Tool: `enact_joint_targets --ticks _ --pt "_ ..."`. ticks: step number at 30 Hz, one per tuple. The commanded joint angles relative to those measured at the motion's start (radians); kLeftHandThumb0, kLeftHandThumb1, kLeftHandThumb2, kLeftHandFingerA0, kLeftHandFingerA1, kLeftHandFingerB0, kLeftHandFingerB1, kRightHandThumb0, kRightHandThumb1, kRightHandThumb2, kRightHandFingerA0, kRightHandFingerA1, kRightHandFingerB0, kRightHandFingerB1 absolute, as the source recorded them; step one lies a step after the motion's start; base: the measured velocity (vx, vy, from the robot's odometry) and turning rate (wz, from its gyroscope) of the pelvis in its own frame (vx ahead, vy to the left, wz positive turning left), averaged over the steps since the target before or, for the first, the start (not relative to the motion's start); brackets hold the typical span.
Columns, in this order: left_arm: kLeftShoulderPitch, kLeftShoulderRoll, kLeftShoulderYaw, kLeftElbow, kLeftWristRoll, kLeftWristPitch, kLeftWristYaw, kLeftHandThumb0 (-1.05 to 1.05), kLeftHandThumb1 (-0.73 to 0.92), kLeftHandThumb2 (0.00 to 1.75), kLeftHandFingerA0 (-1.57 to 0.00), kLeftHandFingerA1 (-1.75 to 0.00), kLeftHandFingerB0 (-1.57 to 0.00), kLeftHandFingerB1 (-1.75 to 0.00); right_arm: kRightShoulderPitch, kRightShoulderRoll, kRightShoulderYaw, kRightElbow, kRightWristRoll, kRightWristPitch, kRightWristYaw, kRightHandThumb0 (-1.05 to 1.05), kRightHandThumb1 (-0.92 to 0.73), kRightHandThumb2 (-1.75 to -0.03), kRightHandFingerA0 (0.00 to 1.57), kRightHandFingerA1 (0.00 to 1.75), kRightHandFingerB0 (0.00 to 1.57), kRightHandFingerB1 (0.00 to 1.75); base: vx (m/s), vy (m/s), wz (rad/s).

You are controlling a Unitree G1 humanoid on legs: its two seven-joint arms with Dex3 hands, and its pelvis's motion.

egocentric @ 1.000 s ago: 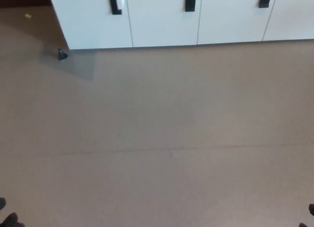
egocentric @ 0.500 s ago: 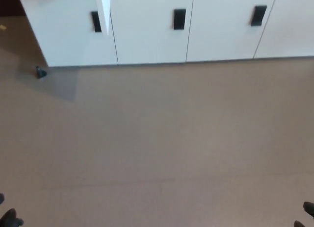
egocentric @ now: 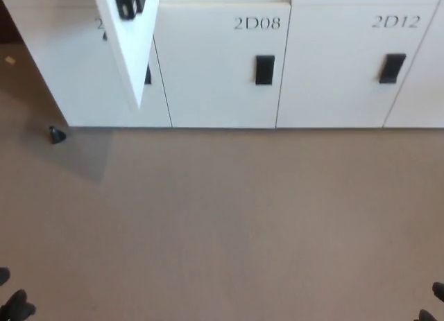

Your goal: The robot walks towards an open cabinet and lifts its left hand to push the door towards the right to close it.

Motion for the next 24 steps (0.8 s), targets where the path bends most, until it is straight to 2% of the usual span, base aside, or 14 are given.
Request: enact_joint_targets --ticks 1,2,10,12,13,15,16,17,18,19,20,24 --pt "0.003 0.025 -0.005 0.007 0.008 -0.019 0.01 -0.38 0.45 0.83 -0.49 -0.66 -0.29 -0.56 0.005 -0.009 0.01 0.015 -0.011 -0.007 -0.02 -0.3 -0.61 -0.58 0.68 0.48 0.41 0.37 0.36 -0.123 -0.09" --pt "-0.002 0.029 -0.011 0.006 0.013 -0.021 0.008 -0.32 0.61 0.59 -0.51 -0.61 -0.33 -0.52 0.004 -0.008 0.013 0.014 -0.014 -0.01 -0.026 -0.29 -0.63 -0.59 0.7 0.48 0.43 0.38 0.38 -0.108 -0.09" --pt "-0.003 0.034 -0.02 0.009 0.01 -0.023 -0.015 -0.35 0.63 0.58 -0.5 -0.6 -0.31 -0.5 0.002 -0.005 0.016 0.018 -0.007 -0.009 -0.027 -0.29 -0.61 -0.59 0.72 0.49 0.42 0.38 0.4 0.071 -0.26" --pt "-0.004 0.033 -0.023 0.007 0.014 -0.019 -0.002 -0.34 0.62 0.58 -0.54 -0.63 -0.34 -0.51 0.002 -0.006 0.019 0.021 -0.011 -0.011 -0.031 -0.31 -0.6 -0.58 0.72 0.49 0.43 0.38 0.48 0.136 -0.29" --pt "-0.003 0.033 -0.025 0.004 0.015 -0.017 0.002 -0.39 0.46 0.85 -0.51 -0.69 -0.29 -0.58 0.001 -0.007 0.022 0.023 -0.014 -0.013 -0.034 -0.3 -0.61 -0.58 0.71 0.49 0.43 0.37 0.46 0.158 -0.05" --pt "-0.003 0.033 -0.026 0.001 0.014 -0.016 0.003 -0.39 0.46 0.85 -0.51 -0.69 -0.29 -0.58 0.0 -0.007 0.025 0.026 -0.017 -0.014 -0.037 -0.3 -0.61 -0.58 0.71 0.49 0.43 0.37 0.46 0.143 0.07" --pt "-0.003 0.033 -0.025 0.001 0.011 -0.017 -0.001 -0.33 0.64 0.59 -0.53 -0.65 -0.31 -0.5 -0.001 -0.007 0.024 0.029 -0.016 -0.015 -0.036 -0.29 -0.61 -0.58 0.72 0.49 0.44 0.38 0.46 0.14 0.06" --pt "-0.003 0.032 -0.024 0.002 0.008 -0.017 -0.005 -0.33 0.64 0.59 -0.53 -0.65 -0.31 -0.5 -0.002 -0.007 0.023 0.031 -0.015 -0.015 -0.036 -0.29 -0.61 -0.58 0.72 0.49 0.44 0.38 0.44 0.127 0.06" --pt "-0.004 0.034 -0.027 0.003 0.011 -0.018 -0.006 -0.39 0.48 0.87 -0.5 -0.68 -0.28 -0.57 -0.002 -0.008 0.022 0.032 -0.012 -0.017 -0.033 -0.29 -0.61 -0.58 0.72 0.49 0.43 0.38 0.43 0.116 0.1" --pt "-0.005 0.035 -0.031 0.003 0.015 -0.018 -0.006 -0.39 0.48 0.87 -0.5 -0.68 -0.28 -0.57 -0.001 -0.008 0.021 0.033 -0.011 -0.02 -0.03 -0.29 -0.61 -0.58 0.72 0.49 0.43 0.38 0.42 0.102 0.07" --pt "-0.003 0.036 -0.035 -0.002 0.017 -0.018 -0.007 -0.34 0.67 0.59 -0.52 -0.61 -0.32 -0.49 0.0 -0.007 0.019 0.031 -0.008 -0.019 -0.03 -0.28 -0.61 -0.58 0.74 0.49 0.45 0.38 0.42 0.096 0.14" --pt "-0.006 0.036 -0.034 0.0 0.013 -0.018 -0.002 -0.33 0.64 0.58 -0.53 -0.62 -0.34 -0.5 0.0 -0.006 0.016 0.03 -0.007 -0.017 -0.032 -0.28 -0.61 -0.58 0.72 0.49 0.44 0.38 0.39 0.022 0.39"
